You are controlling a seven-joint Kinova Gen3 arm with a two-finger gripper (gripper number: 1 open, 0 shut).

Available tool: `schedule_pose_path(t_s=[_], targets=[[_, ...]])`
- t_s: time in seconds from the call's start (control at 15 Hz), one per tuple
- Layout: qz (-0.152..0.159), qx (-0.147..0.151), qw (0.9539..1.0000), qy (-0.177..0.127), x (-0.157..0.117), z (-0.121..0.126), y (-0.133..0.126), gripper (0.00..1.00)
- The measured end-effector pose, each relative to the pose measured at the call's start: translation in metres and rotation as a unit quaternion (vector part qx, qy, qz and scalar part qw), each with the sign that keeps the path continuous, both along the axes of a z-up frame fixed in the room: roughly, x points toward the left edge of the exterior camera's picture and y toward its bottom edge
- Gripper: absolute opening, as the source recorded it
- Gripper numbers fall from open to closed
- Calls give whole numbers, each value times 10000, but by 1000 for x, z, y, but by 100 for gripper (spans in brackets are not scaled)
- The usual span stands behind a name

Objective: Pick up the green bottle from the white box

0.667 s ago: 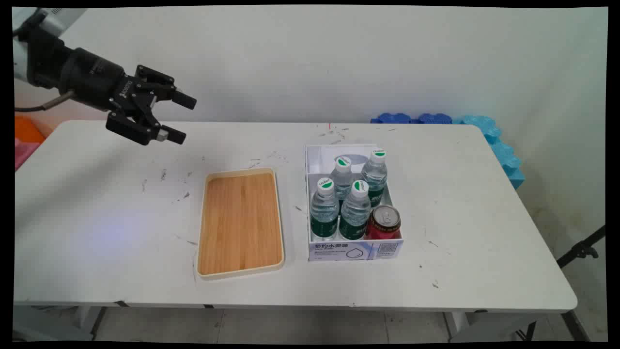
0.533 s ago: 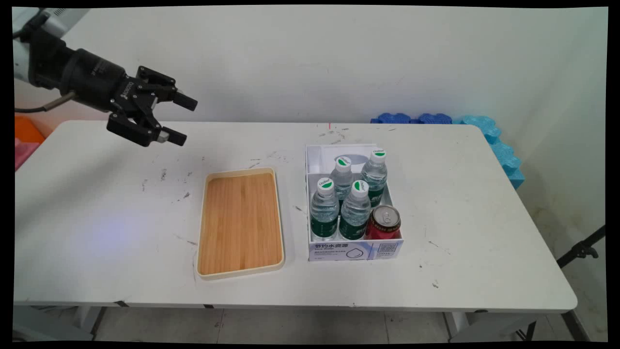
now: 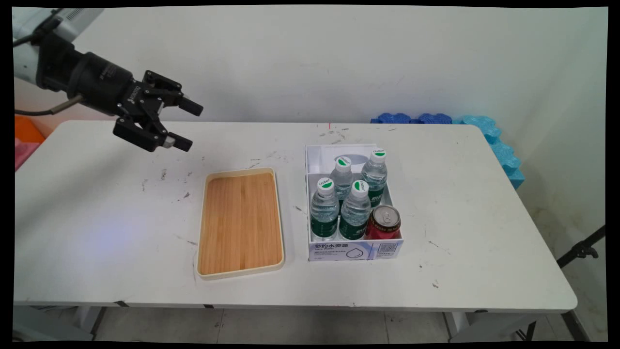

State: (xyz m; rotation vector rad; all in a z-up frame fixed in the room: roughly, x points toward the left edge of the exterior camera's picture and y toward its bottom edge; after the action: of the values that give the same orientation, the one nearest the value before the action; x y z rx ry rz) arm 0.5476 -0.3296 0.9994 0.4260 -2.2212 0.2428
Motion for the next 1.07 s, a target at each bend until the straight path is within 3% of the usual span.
schedule_pose_path(t_s=[0.27, 0.6, 1.07], targets=[[59, 114, 9999, -63, -24, 1, -3, 100], [129, 305, 9994, -90, -74, 1, -8, 100], [271, 504, 9981, -228, -140, -19, -21, 100]])
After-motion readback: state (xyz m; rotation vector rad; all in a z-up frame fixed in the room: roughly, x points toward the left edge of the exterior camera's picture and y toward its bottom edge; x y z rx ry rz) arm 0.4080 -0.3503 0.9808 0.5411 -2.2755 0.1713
